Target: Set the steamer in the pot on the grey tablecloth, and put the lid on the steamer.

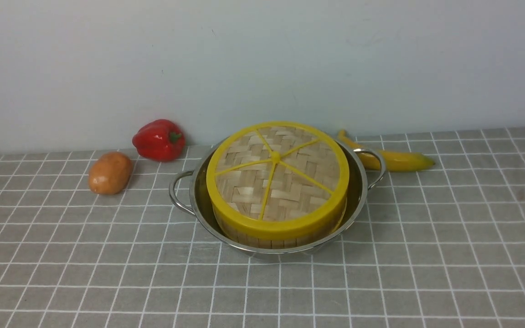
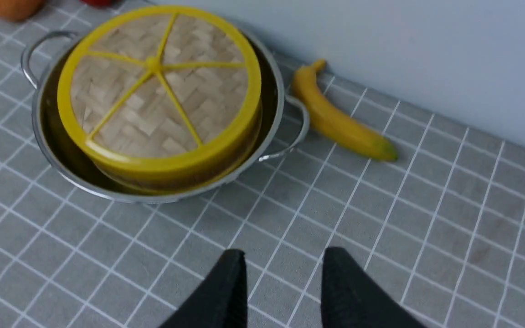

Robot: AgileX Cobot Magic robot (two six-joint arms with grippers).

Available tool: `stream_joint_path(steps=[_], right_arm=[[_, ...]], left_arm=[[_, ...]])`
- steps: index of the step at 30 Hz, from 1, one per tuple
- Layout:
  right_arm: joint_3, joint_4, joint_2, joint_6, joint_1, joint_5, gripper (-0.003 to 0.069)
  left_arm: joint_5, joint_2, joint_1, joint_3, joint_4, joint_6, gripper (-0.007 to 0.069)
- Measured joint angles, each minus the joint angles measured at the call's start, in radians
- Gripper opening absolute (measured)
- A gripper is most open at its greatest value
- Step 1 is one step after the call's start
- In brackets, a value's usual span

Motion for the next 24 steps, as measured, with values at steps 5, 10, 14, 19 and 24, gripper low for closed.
stream_joint_path(steps=[5, 10, 14, 19, 24], right_arm=[[0.361, 0.022, -0.175, 0.0, 0.0, -0.274, 0.0125], [0.531, 0.038, -0.258, 0.0, 0.0, -0.389, 0.0048], [0.564, 0.041, -0.283, 0.0, 0.0, -0.401, -0.0003], [0.565, 0.069, -0.284, 0.0, 0.0, -0.401, -0.0007], [0.565, 0.069, -0.284, 0.0, 0.0, -0.401, -0.0001]], left_arm=[[0.018, 0.0, 0.0, 0.0, 0.0, 0.0, 0.0106], [0.101, 0.0, 0.0, 0.0, 0.0, -0.001, 0.0113], [0.126, 0.0, 0.0, 0.001, 0.0, -0.001, 0.0117], [0.132, 0.0, 0.0, 0.001, -0.001, -0.001, 0.0128], [0.132, 0.0, 0.0, 0.001, -0.002, -0.001, 0.0139]])
